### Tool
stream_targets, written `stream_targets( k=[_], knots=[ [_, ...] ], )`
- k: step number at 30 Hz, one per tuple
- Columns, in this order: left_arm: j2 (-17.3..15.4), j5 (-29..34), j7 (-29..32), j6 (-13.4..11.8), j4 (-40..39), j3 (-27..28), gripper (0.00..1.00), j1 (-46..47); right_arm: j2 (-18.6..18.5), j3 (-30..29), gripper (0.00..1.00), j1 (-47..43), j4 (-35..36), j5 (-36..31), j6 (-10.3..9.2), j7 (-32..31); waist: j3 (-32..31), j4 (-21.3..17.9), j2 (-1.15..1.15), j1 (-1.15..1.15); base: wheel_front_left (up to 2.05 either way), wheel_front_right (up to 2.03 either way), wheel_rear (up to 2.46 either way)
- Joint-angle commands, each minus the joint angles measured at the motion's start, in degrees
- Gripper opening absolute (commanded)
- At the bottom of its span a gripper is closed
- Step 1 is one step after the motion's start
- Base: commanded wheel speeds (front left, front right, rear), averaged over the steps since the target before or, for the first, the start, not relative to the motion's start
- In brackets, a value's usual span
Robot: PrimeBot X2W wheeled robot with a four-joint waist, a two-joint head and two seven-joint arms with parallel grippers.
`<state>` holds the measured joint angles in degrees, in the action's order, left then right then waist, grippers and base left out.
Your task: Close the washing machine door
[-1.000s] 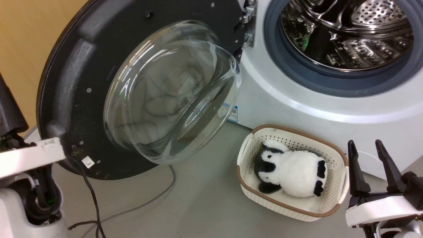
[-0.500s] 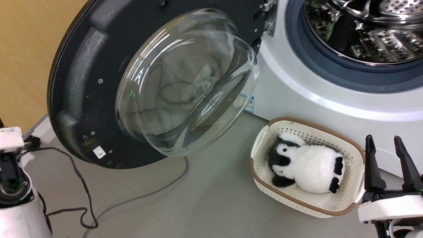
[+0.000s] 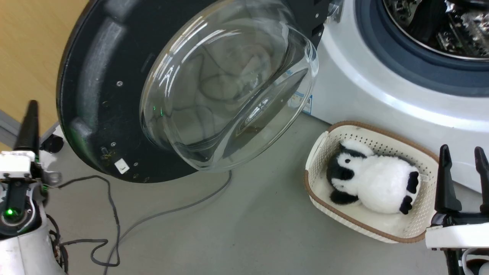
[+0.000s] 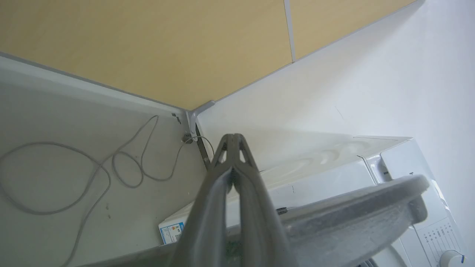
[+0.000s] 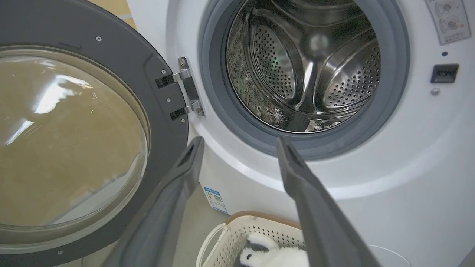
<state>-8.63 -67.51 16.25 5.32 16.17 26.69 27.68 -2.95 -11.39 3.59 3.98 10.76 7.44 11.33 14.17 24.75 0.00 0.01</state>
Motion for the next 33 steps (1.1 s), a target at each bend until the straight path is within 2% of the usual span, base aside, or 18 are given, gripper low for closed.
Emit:
stream_targets(
  k=[1, 12, 22, 25, 33],
  knots=[
    [0.22, -2.09, 1.15, 0.64, 0.21, 0.12, 0.00, -0.33, 0.06, -0.27, 1.00, 1.01, 0.46, 0.42, 0.04, 0.77, 0.70, 0.14, 0.00, -0.01, 0.00, 0.00, 0.00],
    [2.11, -11.90, 11.08, 1.33, -3.07, -2.75, 0.00, -3.59, 0.06, -1.38, 1.00, 2.02, 1.15, 1.04, 0.04, 2.08, 3.30, 2.49, 0.00, -0.01, 0.00, 0.00, 0.00],
    [4.28, -18.72, 17.18, 1.89, -12.98, -6.80, 0.00, -8.24, 0.07, -2.96, 1.00, 1.94, 0.98, 2.53, 0.04, 3.16, 3.24, 6.65, 0.00, -0.01, 0.00, 0.00, 0.00],
    [4.80, -20.43, 19.36, 2.14, -19.01, -10.22, 0.00, -11.75, 0.07, -2.73, 1.00, 2.51, 0.43, 3.19, 0.05, 3.63, 3.32, 7.81, 0.00, -0.01, 0.00, 0.00, 0.00],
    [4.84, -17.11, 20.68, 2.16, -28.15, -20.73, 0.00, -18.99, 0.07, -1.52, 1.00, 3.29, -1.27, 4.19, 0.05, 3.67, 1.83, 7.78, 0.00, -0.01, 0.00, 0.00, 0.00]
  ],
)
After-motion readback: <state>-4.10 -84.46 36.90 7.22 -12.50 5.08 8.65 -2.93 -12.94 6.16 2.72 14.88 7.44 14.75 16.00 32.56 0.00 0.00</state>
